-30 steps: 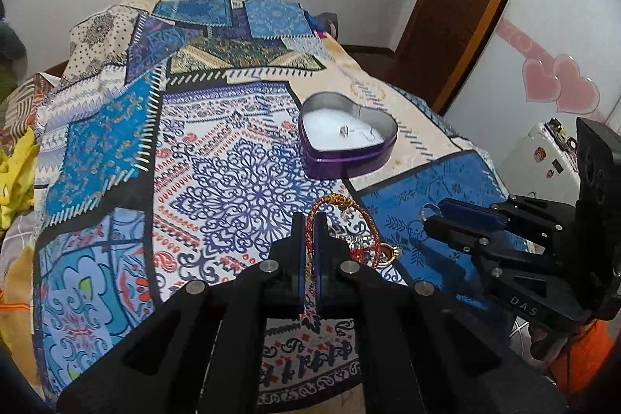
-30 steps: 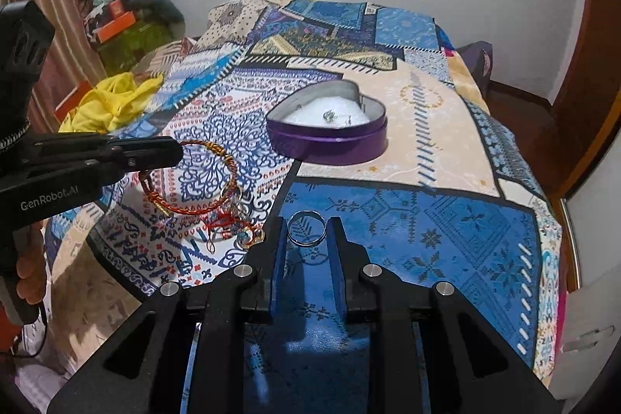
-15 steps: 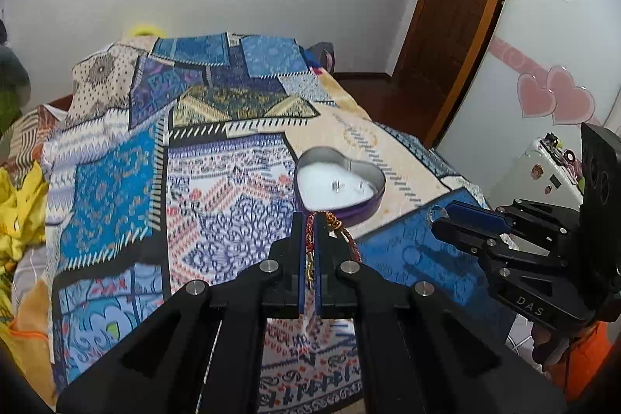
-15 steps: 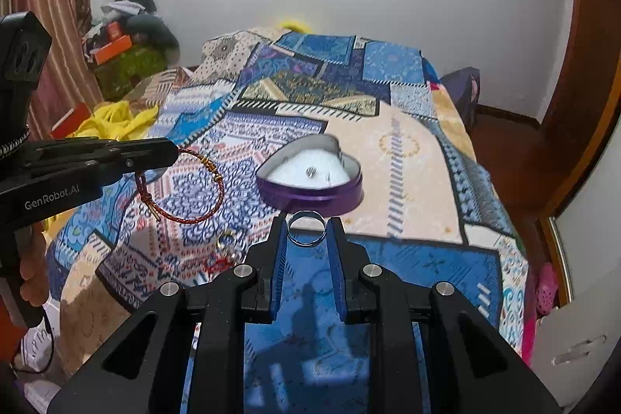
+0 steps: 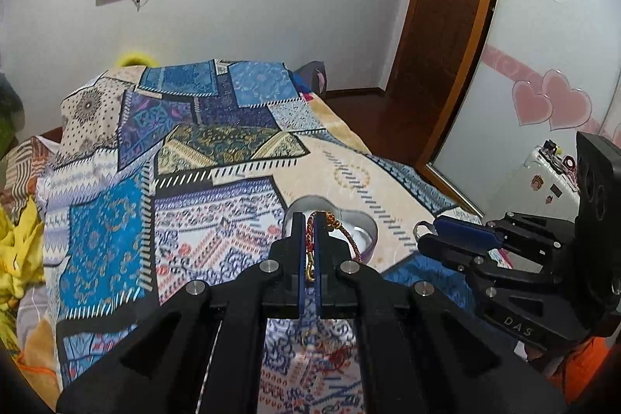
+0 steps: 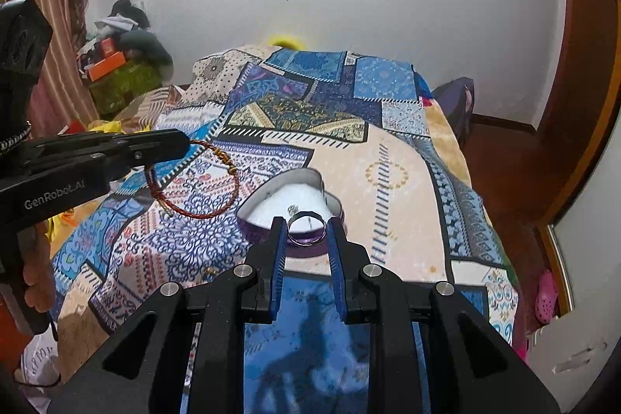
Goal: Organize jewelry
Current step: 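Carry the bracelet and ring into the heart tin and release both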
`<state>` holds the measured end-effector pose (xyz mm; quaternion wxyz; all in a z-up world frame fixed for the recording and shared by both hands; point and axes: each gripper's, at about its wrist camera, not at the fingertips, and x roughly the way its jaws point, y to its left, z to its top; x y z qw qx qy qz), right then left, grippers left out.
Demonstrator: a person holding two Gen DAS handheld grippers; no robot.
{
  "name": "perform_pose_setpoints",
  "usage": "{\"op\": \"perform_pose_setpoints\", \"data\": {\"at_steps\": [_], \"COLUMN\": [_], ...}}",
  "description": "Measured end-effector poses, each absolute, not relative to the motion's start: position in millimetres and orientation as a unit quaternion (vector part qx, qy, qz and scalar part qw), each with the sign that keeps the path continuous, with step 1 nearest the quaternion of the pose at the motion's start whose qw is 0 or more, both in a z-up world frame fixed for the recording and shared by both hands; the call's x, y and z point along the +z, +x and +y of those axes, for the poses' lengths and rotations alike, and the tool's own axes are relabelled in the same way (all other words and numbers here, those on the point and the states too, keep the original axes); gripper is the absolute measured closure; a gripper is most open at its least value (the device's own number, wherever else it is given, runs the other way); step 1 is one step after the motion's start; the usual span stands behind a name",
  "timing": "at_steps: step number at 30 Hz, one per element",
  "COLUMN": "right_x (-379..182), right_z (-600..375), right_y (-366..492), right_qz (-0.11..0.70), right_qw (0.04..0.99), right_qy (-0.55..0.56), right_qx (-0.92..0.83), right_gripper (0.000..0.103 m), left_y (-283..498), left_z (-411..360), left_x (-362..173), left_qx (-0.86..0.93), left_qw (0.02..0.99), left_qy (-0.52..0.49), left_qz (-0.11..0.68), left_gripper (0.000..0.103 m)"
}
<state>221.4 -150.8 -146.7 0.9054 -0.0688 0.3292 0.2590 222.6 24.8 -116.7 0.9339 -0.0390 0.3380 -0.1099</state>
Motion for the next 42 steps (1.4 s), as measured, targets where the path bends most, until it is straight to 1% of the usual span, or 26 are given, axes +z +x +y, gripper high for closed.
{"op": "perform_pose_setpoints", "data": {"at_steps": [10,19,28,35,42], "right_x": [-147.7,-160.0,-175.0,-182.8,-184.3], "right_z": [-145.0,-137.3,-124.9,-121.6,-119.5], "right_y": [238.2,255.4,275.1,281.3,280.8], "right_qz": [0.325,0.338,0.366,0.385,0.386], "right_qw": [0.907,0.9,0.885,0.875,0.877], "right_qy": [-0.064,-0.072,-0.083,-0.086,-0.1], "right_qx": [0.261,0.265,0.276,0.28,0.269], "right_gripper": [0.084,0.084,0.084,0.084,0.084], "left_y": [262.5,289.4,298.8,298.8,295.2], "left_z": [12.3,9.6,14.3,12.6,13.6], "left_x": [-125.0,-160.2,-183.5,-186.4,-185.0], "left_qx": [-0.13,-0.14,-0.139,-0.135,-0.133], "left_qw": [0.931,0.912,0.899,0.898,0.897], "left_qy": [-0.042,-0.042,-0.038,-0.023,-0.02], "left_qz": [0.339,0.382,0.413,0.419,0.421], "left_gripper": [0.102,0.102,0.102,0.101,0.099]}}
